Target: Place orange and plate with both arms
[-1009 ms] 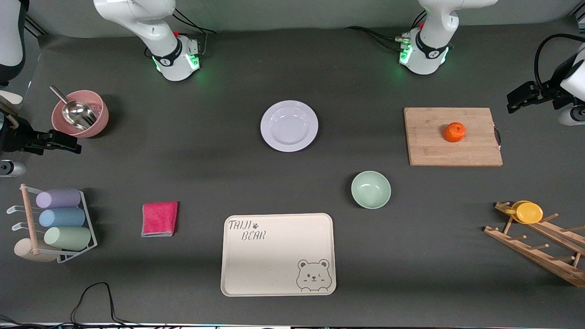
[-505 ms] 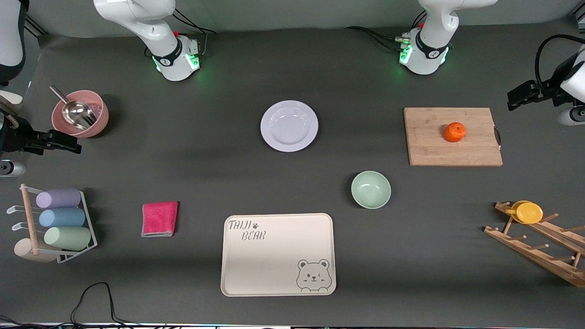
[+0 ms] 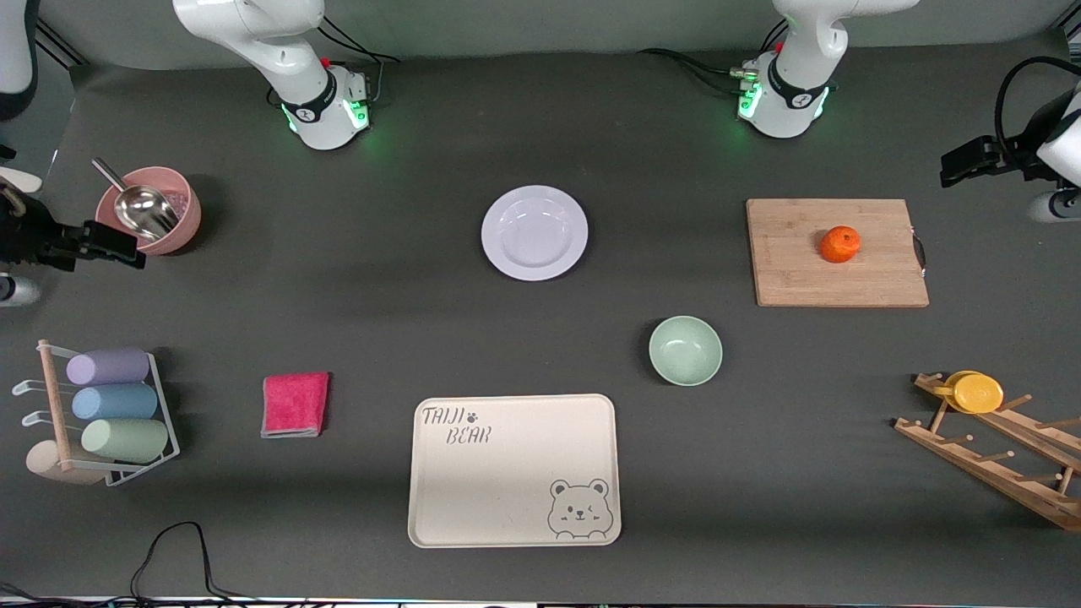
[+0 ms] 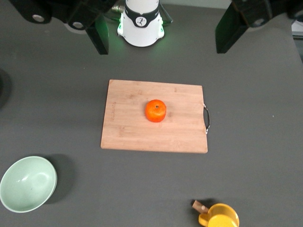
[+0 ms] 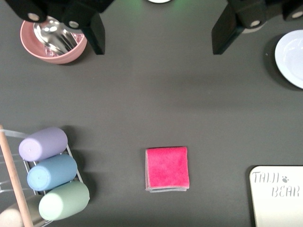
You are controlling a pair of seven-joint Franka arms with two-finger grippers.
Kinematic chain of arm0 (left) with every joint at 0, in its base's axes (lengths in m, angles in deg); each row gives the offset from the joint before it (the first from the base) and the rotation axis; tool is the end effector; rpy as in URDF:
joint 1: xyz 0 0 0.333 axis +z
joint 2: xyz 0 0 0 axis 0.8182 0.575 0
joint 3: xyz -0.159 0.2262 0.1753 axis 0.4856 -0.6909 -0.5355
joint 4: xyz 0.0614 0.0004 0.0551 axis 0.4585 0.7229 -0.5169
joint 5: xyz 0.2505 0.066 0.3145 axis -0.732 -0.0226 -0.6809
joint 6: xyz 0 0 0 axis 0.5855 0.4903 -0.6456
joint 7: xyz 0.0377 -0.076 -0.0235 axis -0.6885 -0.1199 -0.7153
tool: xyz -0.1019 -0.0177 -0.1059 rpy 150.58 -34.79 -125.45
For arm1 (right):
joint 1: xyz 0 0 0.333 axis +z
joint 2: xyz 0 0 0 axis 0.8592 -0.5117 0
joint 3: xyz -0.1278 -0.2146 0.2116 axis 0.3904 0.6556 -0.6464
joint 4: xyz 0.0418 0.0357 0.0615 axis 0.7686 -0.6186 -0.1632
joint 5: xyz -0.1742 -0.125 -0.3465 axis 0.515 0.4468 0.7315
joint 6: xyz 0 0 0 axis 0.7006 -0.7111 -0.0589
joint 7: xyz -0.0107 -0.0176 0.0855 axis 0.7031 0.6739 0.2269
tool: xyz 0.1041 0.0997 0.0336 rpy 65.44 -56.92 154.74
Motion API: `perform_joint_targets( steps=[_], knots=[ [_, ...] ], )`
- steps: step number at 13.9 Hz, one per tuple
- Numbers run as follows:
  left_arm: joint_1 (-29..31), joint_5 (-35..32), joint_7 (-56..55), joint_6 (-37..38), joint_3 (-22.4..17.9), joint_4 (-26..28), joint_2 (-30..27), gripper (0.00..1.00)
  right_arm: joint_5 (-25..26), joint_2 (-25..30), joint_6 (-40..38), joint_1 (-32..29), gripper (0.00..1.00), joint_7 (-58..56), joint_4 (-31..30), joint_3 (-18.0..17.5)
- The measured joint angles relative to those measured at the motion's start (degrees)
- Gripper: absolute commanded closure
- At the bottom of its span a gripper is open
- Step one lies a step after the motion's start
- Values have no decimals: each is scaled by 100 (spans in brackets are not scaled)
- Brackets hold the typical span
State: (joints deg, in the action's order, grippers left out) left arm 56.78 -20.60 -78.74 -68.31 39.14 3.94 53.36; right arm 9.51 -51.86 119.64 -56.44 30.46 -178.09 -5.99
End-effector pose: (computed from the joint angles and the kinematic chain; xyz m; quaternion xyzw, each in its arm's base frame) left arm 0.5051 0.0142 0.5960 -0.9923 -0.0221 0.1175 0.0336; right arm 0.5670 -0.0361 0.5736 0.9987 0.0005 -0.0506 0.0042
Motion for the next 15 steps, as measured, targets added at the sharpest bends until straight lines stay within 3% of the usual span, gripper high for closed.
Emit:
perform_joint_targets(
  steps=[3, 7, 11, 15],
  knots=[
    [106, 13, 52, 171, -13, 400, -620, 0, 0, 656, -31, 28, 0, 49, -537, -47],
    [145, 11, 93, 36, -257, 1617, -1842, 0, -5, 1292, -122, 273, 0, 562, -1079, -85],
    [155, 11, 142, -647, -318, 2366, -1931, 0, -5, 1974, -121, 438, 0, 883, -1689, -94],
    [156, 8, 143, -2188, -327, 3714, -1817, 0, -217, 2208, -120, 442, 0, 887, -2025, -84]
  ],
)
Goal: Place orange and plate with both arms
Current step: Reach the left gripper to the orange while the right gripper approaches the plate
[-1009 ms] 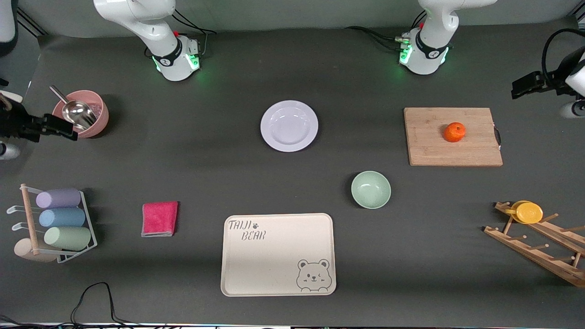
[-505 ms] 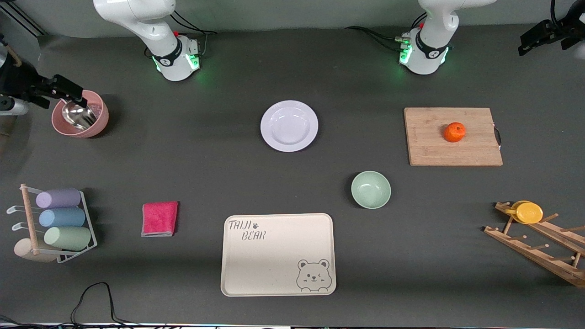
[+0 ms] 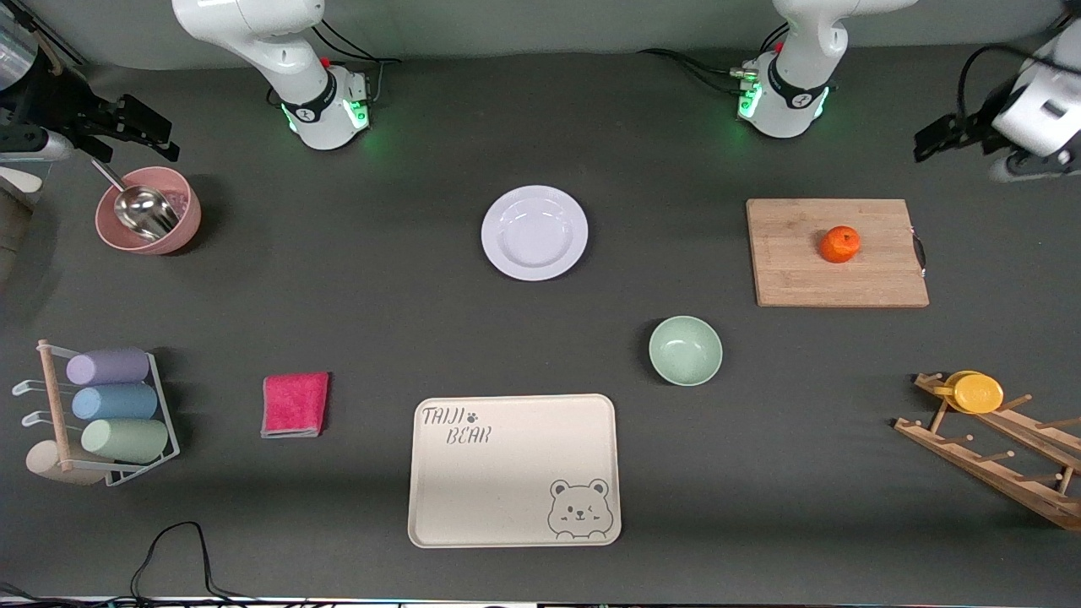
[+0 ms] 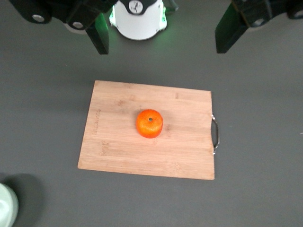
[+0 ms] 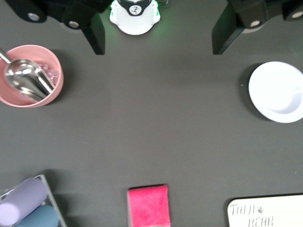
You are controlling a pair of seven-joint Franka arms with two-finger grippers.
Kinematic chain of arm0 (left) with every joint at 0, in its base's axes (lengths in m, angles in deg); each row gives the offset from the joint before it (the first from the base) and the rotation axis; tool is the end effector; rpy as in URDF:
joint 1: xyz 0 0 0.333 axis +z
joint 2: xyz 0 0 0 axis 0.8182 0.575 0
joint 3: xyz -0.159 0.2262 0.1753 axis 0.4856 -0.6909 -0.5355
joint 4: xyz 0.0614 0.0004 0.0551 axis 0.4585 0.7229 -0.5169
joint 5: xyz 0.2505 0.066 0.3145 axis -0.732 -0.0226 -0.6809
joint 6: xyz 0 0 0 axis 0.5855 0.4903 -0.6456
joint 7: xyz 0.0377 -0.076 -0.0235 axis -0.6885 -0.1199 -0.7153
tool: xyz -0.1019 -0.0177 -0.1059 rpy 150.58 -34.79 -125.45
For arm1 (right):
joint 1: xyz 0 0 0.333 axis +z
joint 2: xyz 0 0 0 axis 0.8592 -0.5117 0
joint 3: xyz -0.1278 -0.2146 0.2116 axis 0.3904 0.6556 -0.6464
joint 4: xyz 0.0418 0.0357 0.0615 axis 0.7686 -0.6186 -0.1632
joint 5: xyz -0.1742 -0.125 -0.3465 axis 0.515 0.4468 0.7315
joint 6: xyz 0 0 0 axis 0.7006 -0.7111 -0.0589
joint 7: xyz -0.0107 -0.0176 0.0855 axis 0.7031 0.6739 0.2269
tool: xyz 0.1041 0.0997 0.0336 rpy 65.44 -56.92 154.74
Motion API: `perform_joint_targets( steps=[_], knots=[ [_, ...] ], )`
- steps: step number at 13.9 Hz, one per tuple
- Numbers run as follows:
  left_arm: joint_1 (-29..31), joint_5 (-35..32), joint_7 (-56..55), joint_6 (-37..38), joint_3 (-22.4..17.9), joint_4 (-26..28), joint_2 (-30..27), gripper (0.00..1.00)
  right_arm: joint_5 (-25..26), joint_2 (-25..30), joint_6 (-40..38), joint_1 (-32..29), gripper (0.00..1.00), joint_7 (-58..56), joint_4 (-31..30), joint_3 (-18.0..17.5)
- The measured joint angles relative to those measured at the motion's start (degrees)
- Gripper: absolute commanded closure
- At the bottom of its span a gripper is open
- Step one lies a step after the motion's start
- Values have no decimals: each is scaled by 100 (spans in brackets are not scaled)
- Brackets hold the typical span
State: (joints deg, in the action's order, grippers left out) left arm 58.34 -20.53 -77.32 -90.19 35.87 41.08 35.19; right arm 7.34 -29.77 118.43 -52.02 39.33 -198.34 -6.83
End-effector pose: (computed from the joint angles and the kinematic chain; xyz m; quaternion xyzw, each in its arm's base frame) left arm 0.4136 0.0476 0.4661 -0.9947 -0.0386 0.0936 0.0203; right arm 0.4388 0.0109 0.5983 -0.9982 0.0264 0.0474 0.0271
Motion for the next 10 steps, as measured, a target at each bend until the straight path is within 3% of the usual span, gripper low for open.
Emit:
perform_joint_targets(
  steps=[5, 10],
  knots=[
    [66, 0, 0, -1600, -21, 1351, 465, 0, -1160, 130, 534, -2, 0, -316, -1073, 133],
    [154, -1, 1, -2603, -26, 1460, 1532, 0, -2519, 144, 1538, -1, 0, -1213, -2514, 170]
  ],
)
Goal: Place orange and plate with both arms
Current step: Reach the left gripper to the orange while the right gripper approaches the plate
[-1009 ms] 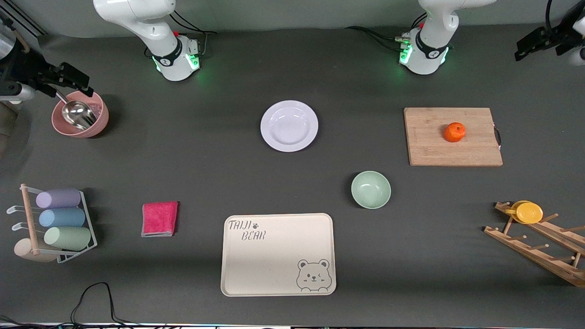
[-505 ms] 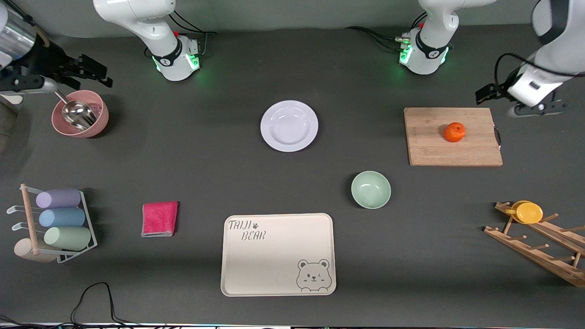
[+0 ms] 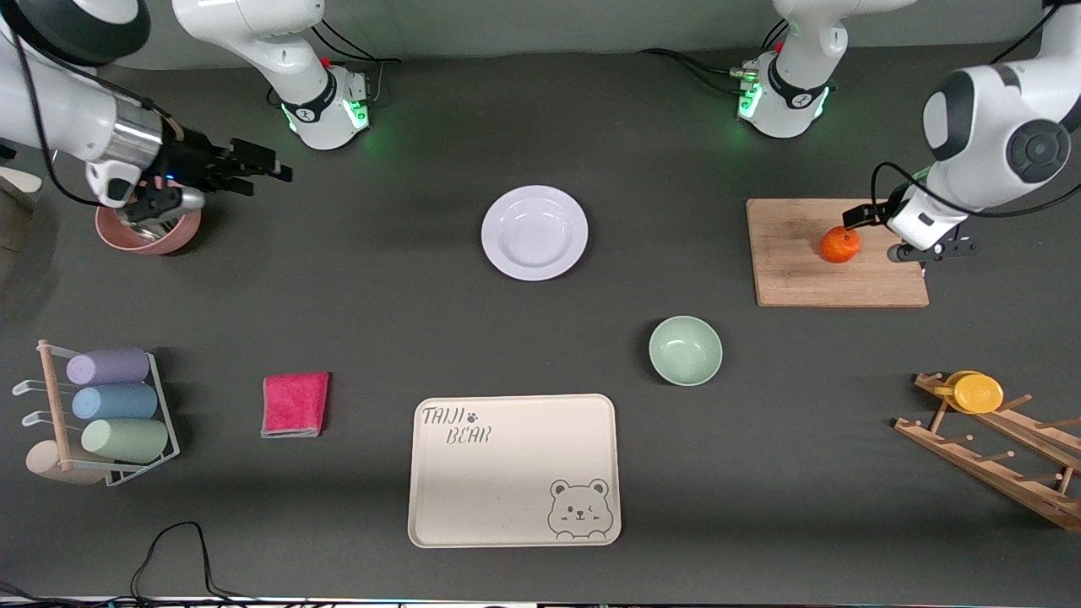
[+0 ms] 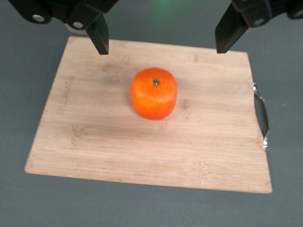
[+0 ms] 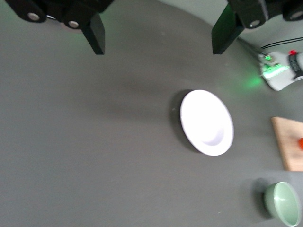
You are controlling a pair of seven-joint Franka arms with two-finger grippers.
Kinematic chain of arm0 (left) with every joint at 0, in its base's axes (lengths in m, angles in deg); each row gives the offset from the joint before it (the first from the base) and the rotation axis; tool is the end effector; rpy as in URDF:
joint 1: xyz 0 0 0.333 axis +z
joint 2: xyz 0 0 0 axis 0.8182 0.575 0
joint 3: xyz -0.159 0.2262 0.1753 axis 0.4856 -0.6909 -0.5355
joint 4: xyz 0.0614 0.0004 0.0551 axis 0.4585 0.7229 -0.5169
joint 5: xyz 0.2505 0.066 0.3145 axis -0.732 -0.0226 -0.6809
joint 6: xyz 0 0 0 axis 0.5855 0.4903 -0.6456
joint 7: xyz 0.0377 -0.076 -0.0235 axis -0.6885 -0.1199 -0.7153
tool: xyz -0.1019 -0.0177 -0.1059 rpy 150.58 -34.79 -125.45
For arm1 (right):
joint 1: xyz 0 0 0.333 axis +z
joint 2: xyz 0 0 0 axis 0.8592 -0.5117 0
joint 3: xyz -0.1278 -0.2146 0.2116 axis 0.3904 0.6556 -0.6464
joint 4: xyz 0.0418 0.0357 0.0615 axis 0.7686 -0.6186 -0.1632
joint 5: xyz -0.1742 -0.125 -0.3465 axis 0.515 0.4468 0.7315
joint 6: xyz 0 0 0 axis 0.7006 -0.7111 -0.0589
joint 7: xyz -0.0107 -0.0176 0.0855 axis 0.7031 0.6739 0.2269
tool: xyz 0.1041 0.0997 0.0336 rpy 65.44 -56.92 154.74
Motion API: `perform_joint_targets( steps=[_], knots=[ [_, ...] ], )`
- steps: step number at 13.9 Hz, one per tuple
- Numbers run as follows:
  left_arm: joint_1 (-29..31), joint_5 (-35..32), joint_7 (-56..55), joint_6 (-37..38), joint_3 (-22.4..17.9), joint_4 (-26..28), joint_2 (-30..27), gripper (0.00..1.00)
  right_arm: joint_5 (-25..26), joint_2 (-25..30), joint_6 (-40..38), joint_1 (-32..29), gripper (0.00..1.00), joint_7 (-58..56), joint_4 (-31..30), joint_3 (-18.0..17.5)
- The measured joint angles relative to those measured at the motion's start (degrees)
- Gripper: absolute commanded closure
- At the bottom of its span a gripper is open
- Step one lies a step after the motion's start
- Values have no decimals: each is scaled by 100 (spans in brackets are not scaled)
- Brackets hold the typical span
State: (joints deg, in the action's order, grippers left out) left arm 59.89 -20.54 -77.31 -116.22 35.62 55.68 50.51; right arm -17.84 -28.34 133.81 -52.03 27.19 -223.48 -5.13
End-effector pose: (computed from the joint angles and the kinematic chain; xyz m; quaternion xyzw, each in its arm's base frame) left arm 0.4176 0.0564 0.2664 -0.9909 -0.0416 0.1273 0.0141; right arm 0.4129 0.0576 0.4357 -0.9628 0.0015 0.1030 0.2498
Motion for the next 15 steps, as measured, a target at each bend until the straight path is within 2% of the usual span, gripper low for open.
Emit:
perform_joint_targets(
  steps=[5, 9, 11, 12, 13, 14, 15],
  knots=[
    [83, -1, 20, -875, 0, 183, 665, 0, -1612, -259, 704, 1, 0, -1387, -1026, 0],
    [86, -1, 20, -1922, 1, 624, 1065, 0, -2888, -1008, 752, 0, 0, -2805, -1395, 6],
    [87, -1, 21, -2154, 3, 722, 1220, 2, -3469, -1452, 798, -1, 0, -3622, -1534, 7],
    [87, -1, 22, -2187, 4, 728, 1245, 10, -3726, -1687, 801, -1, 0, -4029, -1582, 9],
    [87, -1, 24, -2192, 4, 727, 1245, 52, -3971, -1925, 802, -1, 0, -4407, -1627, 9],
    [86, -1, 24, -2195, 5, 726, 1245, 100, -4209, -2151, 802, -1, 0, -4735, -1664, 9],
    [87, -1, 30, -2196, 5, 726, 1244, 100, -4436, -2363, 802, -1, 0, -5024, -1699, 9]
  ],
)
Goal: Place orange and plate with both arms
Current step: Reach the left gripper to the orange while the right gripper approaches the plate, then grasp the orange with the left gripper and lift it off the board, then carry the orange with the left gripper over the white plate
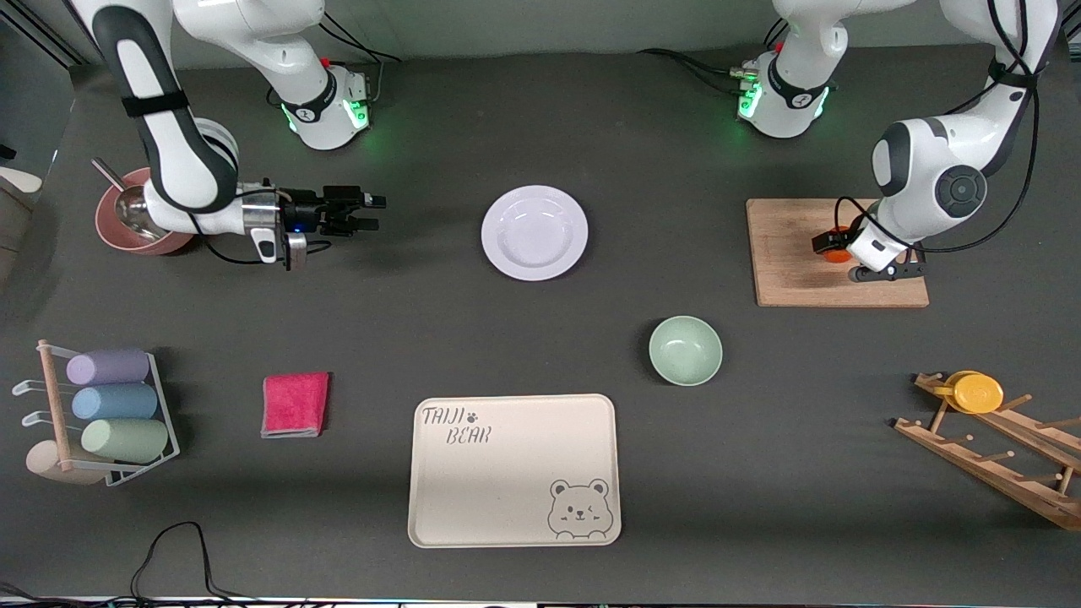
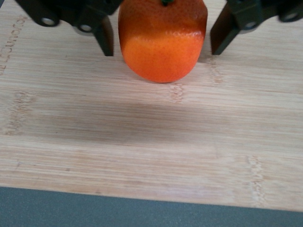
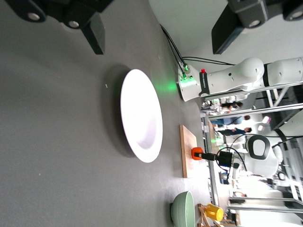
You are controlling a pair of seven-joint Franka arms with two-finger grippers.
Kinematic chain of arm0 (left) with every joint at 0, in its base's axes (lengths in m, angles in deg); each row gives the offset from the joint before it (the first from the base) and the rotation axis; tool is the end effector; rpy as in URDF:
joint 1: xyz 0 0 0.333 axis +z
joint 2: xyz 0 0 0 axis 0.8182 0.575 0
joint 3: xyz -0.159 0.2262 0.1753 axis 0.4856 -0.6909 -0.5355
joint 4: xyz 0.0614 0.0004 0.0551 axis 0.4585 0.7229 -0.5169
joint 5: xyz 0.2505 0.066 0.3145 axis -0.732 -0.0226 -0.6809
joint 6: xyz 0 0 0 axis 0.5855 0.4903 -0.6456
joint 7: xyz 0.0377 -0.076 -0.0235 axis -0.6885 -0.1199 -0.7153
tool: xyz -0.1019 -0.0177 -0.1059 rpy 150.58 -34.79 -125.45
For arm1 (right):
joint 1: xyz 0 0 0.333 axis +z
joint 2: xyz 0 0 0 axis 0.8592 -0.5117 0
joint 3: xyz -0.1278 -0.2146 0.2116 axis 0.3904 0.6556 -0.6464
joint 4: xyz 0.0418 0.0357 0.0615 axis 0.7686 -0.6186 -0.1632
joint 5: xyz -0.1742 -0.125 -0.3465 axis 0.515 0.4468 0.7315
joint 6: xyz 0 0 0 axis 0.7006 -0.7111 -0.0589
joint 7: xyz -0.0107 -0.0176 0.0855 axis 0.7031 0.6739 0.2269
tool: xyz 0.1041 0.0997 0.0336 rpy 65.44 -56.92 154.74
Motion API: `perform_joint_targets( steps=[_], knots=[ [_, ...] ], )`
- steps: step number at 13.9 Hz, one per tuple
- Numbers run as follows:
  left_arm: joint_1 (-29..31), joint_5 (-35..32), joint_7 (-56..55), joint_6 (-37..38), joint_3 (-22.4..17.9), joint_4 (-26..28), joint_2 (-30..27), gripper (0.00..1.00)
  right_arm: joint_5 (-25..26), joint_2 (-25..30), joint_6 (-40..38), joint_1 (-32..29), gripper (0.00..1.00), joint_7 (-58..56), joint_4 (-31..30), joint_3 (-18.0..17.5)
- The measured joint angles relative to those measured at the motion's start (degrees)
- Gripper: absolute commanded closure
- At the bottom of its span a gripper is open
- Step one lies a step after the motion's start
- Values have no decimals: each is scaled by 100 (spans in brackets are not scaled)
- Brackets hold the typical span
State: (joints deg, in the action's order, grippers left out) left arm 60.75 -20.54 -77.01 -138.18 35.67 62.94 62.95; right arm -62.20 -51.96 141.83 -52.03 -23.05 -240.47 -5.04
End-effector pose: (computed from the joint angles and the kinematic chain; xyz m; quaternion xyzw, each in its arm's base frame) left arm 0.3959 0.0564 0.1536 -0.9934 -0.0395 0.1076 0.0094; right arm 0.3686 0.1065 0.2022 -0.8409 -0.0232 0.0687 0.5363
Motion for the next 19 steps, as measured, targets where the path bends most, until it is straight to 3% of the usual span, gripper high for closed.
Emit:
perform_joint_targets(
  steps=[6, 9, 12, 15, 17, 19],
  knots=[
    [-1, 0, 75, 61, 21, -64, -113, 100, -885, -1083, -1, 2, 0, -1091, -47, 0],
    [-3, 1, 75, 1203, 86, -574, -627, 100, -1287, -1447, -2, 87, 0, -1478, -47, -1],
    [-6, 4, 71, 3279, 274, -1779, -1300, 100, -1543, -1731, -2, 210, 0, -1649, -39, -12],
    [-9, 3, 73, 5010, 351, -3271, -1546, 100, -1555, -1817, -2, 225, 0, -1659, -32, -12],
    [-16, 5, 75, 5905, 419, -4192, -1536, 100, -1555, -1856, -2, 224, 15, -1661, -30, -12],
    [-23, 12, 75, 6412, 554, -4852, -1512, 100, -1555, -1894, -4, 224, 39, -1670, -24, -12]
  ],
)
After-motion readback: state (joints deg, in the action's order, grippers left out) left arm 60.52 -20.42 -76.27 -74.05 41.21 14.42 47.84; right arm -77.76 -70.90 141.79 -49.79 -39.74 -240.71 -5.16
